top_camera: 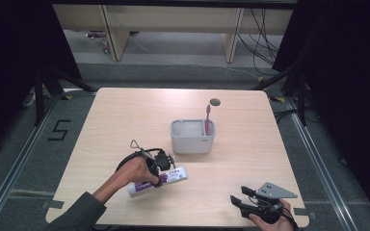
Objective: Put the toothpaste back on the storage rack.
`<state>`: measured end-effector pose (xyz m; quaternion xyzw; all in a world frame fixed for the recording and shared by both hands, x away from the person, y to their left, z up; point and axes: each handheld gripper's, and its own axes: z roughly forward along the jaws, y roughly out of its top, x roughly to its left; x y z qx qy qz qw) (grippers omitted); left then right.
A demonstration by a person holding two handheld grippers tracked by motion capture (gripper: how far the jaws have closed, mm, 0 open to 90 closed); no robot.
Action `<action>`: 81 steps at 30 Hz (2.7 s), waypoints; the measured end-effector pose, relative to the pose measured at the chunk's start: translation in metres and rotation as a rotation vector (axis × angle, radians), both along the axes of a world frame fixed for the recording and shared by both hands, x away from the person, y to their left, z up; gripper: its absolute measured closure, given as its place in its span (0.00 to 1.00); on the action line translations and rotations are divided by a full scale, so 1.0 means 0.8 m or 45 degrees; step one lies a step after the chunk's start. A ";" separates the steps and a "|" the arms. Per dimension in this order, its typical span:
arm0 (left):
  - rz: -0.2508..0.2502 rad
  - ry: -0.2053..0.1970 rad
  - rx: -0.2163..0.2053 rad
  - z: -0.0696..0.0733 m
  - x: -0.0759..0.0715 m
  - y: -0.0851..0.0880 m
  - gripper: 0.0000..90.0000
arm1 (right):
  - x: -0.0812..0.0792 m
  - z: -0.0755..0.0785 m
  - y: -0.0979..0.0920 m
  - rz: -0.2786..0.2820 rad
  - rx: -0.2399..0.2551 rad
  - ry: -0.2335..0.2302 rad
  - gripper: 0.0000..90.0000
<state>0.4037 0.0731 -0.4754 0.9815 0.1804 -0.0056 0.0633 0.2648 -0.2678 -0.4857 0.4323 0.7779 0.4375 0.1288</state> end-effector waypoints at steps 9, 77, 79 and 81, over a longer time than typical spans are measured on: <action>0.021 -0.037 -0.121 0.007 0.002 0.016 0.77 | 0.003 -0.003 -0.001 0.008 0.006 -0.020 0.48; 0.433 -0.444 -1.089 0.146 0.057 -0.004 0.78 | 0.005 -0.001 -0.003 0.011 -0.022 -0.047 0.48; 0.438 -0.450 -1.091 0.149 0.061 -0.008 0.78 | 0.005 -0.001 -0.003 0.012 -0.022 -0.047 0.48; 0.450 -0.453 -1.099 0.151 0.064 -0.012 0.78 | 0.005 -0.001 -0.003 0.014 -0.024 -0.047 0.48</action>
